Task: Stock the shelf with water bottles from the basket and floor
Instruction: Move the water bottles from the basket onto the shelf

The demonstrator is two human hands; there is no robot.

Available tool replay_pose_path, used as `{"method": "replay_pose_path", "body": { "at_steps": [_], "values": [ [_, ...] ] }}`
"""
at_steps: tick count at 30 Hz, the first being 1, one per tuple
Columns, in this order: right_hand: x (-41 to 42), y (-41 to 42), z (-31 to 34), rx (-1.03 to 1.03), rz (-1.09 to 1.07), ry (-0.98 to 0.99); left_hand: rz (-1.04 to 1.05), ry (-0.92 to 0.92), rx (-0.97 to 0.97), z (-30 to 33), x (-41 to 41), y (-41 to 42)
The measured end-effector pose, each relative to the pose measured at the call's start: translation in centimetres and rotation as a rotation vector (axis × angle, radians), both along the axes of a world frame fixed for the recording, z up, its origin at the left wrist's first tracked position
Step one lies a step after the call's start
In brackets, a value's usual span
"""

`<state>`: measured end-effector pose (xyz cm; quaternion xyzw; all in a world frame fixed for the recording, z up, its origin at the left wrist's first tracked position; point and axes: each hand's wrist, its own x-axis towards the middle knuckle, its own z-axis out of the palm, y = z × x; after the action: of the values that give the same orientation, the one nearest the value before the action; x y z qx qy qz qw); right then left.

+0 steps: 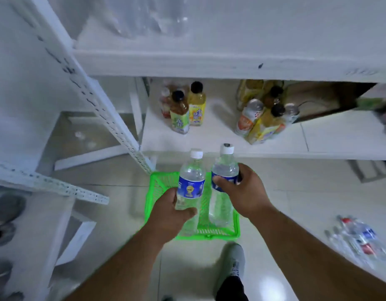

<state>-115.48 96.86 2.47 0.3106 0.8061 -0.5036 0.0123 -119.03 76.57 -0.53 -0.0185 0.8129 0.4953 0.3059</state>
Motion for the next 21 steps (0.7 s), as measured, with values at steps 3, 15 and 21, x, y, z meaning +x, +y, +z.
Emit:
{"method": "replay_pose_path", "body": {
  "at_steps": [3,15,21],
  "values": [
    [2.5,-1.4,9.6,0.026,-0.008,0.099,-0.036,0.064,0.049,8.7,1.8,-1.5],
    [10.9,-5.4,33.3,0.175,-0.067,0.390,-0.085,0.361,0.192,30.7,7.4,-4.7],
    [12.3,-3.6,37.4,0.155,-0.061,0.478,-0.049,0.431,0.223,34.9,8.3,-3.2]
  ]
}}
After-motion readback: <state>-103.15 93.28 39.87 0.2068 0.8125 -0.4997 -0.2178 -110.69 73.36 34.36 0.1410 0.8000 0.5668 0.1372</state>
